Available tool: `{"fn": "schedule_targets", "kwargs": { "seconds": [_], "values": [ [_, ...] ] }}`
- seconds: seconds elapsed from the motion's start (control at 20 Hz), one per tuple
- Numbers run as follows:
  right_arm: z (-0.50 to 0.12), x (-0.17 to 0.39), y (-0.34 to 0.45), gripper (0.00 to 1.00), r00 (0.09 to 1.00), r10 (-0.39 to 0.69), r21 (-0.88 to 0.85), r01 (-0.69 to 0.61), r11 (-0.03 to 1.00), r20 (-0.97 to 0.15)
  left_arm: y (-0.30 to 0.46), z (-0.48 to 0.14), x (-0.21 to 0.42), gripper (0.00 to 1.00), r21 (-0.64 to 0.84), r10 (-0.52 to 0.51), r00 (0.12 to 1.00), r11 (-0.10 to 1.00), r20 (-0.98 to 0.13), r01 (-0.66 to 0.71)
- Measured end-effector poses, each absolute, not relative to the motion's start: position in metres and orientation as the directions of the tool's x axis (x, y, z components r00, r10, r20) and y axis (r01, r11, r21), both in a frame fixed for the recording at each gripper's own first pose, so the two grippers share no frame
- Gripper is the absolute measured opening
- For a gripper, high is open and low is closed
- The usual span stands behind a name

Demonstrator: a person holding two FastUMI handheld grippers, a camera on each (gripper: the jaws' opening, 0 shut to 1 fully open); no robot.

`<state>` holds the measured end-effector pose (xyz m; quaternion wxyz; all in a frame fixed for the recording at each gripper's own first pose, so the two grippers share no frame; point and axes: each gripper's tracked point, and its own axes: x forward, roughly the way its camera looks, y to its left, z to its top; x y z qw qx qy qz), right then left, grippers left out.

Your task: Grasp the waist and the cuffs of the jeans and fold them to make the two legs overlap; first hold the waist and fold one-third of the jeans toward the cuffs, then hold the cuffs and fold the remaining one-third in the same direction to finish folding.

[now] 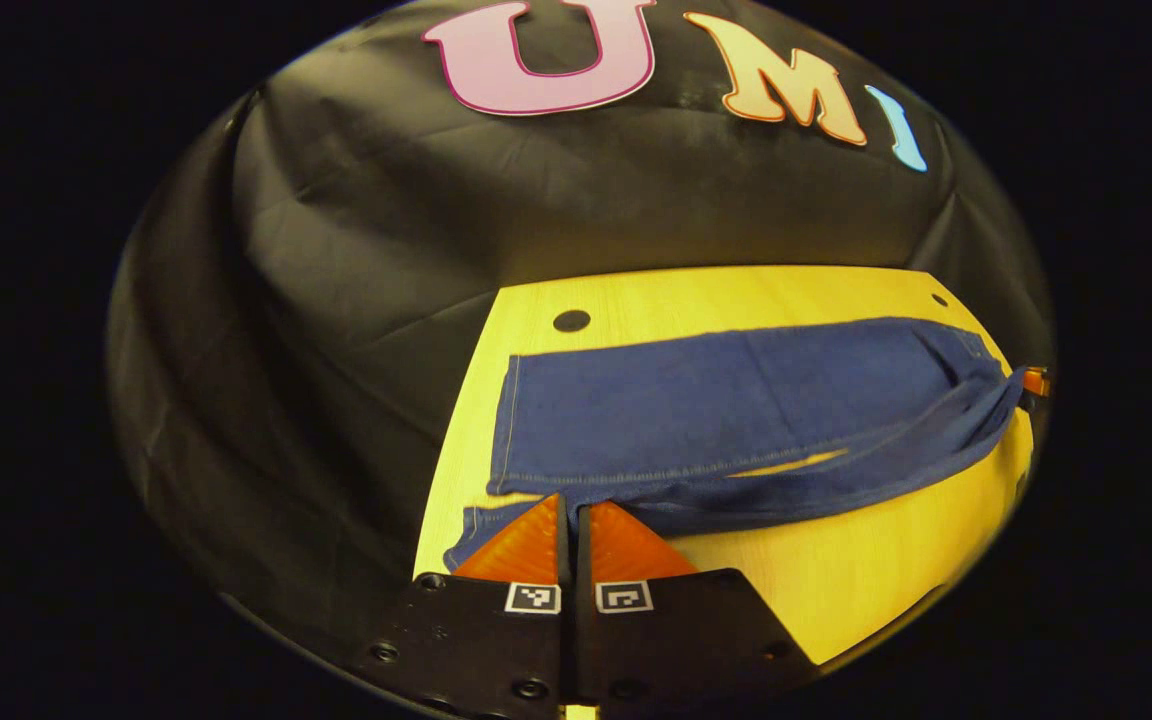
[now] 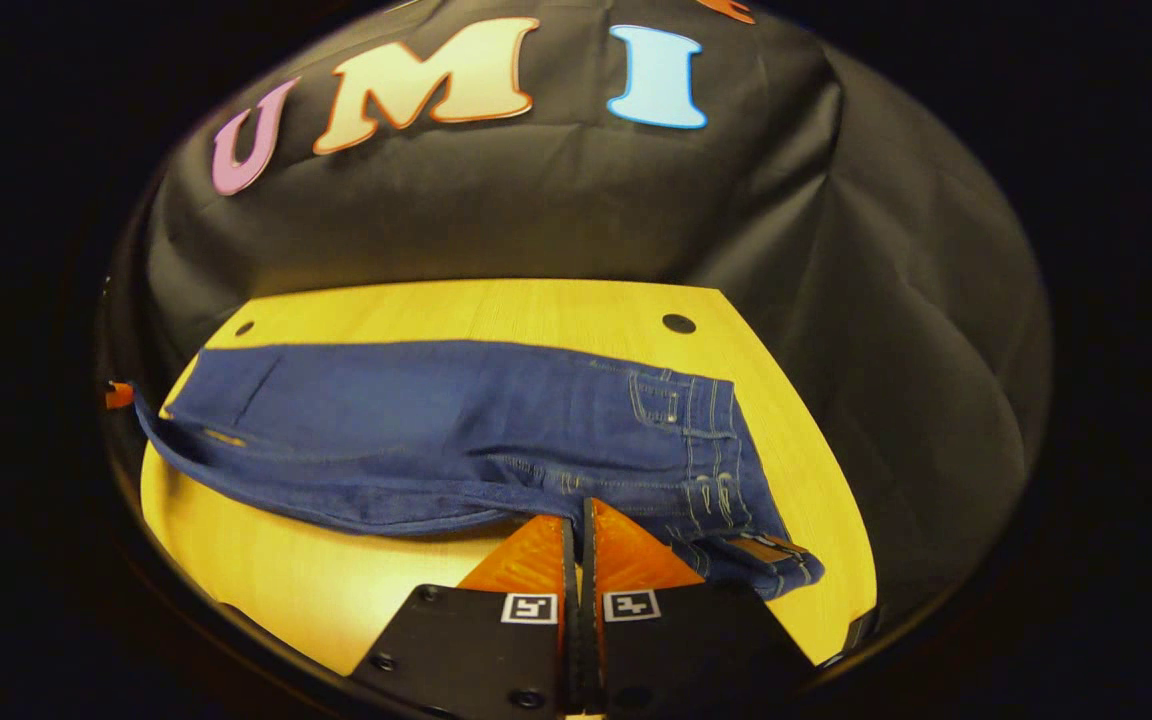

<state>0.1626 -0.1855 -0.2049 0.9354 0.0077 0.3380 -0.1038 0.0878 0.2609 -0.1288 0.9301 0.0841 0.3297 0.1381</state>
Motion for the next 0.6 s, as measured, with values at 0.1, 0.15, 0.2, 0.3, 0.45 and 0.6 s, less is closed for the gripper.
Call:
{"fn": "schedule_targets", "kwargs": {
  "seconds": [0.1, 0.15, 0.2, 0.3, 0.45, 0.6],
  "values": [
    [-0.200, 0.192, -0.188, 0.02, 0.771, -0.188, -0.033, 0.212, 0.977, -0.608, 0.266, -0.122, 0.121, 0.00, 0.270, 0.342, 0.745, 0.937, -0.572, -0.223],
    [-0.198, 0.209, -0.189, 0.02, 0.788, -0.184, -0.019, 0.214, 0.977, -0.587, 0.267, -0.122, 0.138, 0.00, 0.279, 0.354, 0.743, 0.932, -0.568, -0.230],
    [-0.196, 0.226, -0.190, 0.02, 0.801, -0.186, -0.002, 0.224, 0.975, -0.569, 0.269, -0.123, 0.153, 0.00, 0.283, 0.363, 0.743, 0.929, -0.563, -0.240],
    [-0.198, 0.261, -0.192, 0.03, 0.825, -0.192, 0.061, 0.263, 0.963, -0.532, 0.278, -0.132, 0.184, 0.00, 0.303, 0.389, 0.739, 0.917, -0.550, -0.258],
    [-0.208, 0.313, -0.192, 0.02, 0.857, -0.187, 0.191, 0.310, 0.931, -0.480, 0.290, -0.153, 0.221, 0.00, 0.319, 0.417, 0.733, 0.905, -0.537, -0.281],
    [-0.229, 0.348, -0.190, 0.02, 0.881, -0.189, 0.242, 0.317, 0.917, -0.434, 0.302, -0.183, 0.252, 0.00, 0.299, 0.444, 0.721, 0.895, -0.531, -0.332]
  ]
}}
